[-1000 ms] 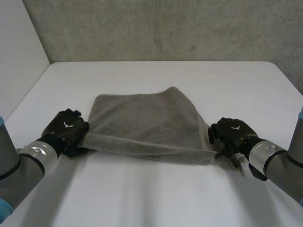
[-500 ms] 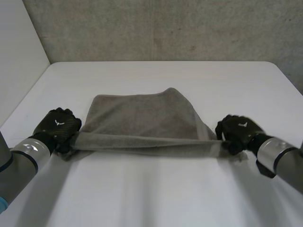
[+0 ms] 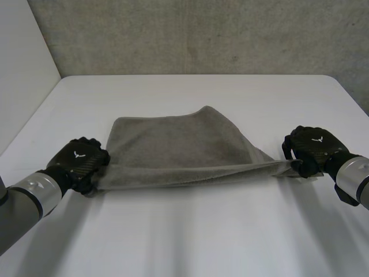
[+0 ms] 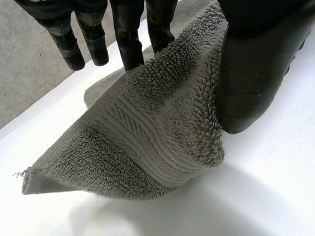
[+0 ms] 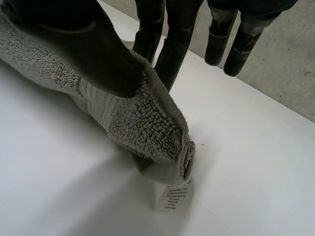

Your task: Fold the towel.

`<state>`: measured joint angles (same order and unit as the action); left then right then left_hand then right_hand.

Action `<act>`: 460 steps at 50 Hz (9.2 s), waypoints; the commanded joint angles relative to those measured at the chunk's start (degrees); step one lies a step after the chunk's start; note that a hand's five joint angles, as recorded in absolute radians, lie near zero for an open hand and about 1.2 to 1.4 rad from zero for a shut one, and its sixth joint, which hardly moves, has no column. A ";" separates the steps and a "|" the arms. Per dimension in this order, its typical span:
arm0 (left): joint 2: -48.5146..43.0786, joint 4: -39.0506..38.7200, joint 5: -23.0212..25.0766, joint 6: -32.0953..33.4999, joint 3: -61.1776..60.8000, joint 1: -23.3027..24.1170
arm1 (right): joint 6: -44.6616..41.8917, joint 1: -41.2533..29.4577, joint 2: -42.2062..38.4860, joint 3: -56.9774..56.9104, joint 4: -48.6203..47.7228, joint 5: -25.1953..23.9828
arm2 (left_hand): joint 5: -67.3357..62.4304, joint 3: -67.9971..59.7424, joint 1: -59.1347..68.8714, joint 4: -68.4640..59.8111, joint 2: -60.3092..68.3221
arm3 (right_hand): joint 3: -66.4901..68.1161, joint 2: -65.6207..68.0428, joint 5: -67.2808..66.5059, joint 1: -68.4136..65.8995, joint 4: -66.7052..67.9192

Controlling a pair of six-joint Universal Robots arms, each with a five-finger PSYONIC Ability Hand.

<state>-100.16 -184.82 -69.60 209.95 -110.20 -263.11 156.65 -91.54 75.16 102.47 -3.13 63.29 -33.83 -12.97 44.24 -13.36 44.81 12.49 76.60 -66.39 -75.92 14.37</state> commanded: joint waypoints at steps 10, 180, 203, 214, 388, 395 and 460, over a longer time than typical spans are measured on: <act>2.16 4.55 4.38 3.09 0.95 -5.66 | 0.15 -0.30 -0.01 0.10 0.06 -0.19 | -2.72 2.97 2.31 3.36 1.74 | -2.49 3.40 -3.61 -4.08 -4.37; 14.90 -13.55 9.22 -19.49 -0.37 -6.98 | -3.79 7.17 18.55 -2.36 6.03 -12.58 | -36.17 2.97 35.76 3.36 35.19 | -2.49 3.40 -3.61 -4.08 -4.37; -20.67 -9.34 7.30 -17.73 28.44 -2.59 | -11.98 -0.13 -13.99 -25.82 8.58 -5.20 | -36.17 2.97 35.76 3.36 35.19 | -2.49 3.40 -3.61 -4.08 -4.37; -33.07 -7.48 1.76 -11.15 39.96 -0.13 | -11.54 -3.03 -25.94 -36.99 4.89 -1.68 | -36.17 2.97 35.76 3.36 35.19 | -2.49 3.40 -3.61 -4.08 -4.37; -9.53 -7.92 -7.56 -21.07 19.32 18.24 | -3.81 -8.91 -3.62 2.65 -3.81 3.50 | 31.76 2.97 -32.17 3.36 -32.75 | -2.49 -54.40 54.19 53.72 -4.37; -10.76 -7.92 -9.41 -20.98 19.23 18.95 | -3.90 -6.80 -8.18 3.09 -7.32 1.04 | 31.76 2.97 -32.17 3.36 -32.75 | -2.49 -30.73 30.52 30.05 -4.37; -8.56 -7.75 -9.58 -21.33 17.65 14.99 | -11.83 -43.37 -15.24 -23.55 4.45 11.59 | 32.43 2.97 -32.84 3.36 -33.42 | -2.49 -66.60 66.39 65.92 -4.37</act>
<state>-108.64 -192.35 -79.23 188.62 -93.12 -248.06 140.71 -135.79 54.84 76.91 1.78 73.69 -3.34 -12.97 16.33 -13.36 14.68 12.49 50.30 -41.00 -50.12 14.37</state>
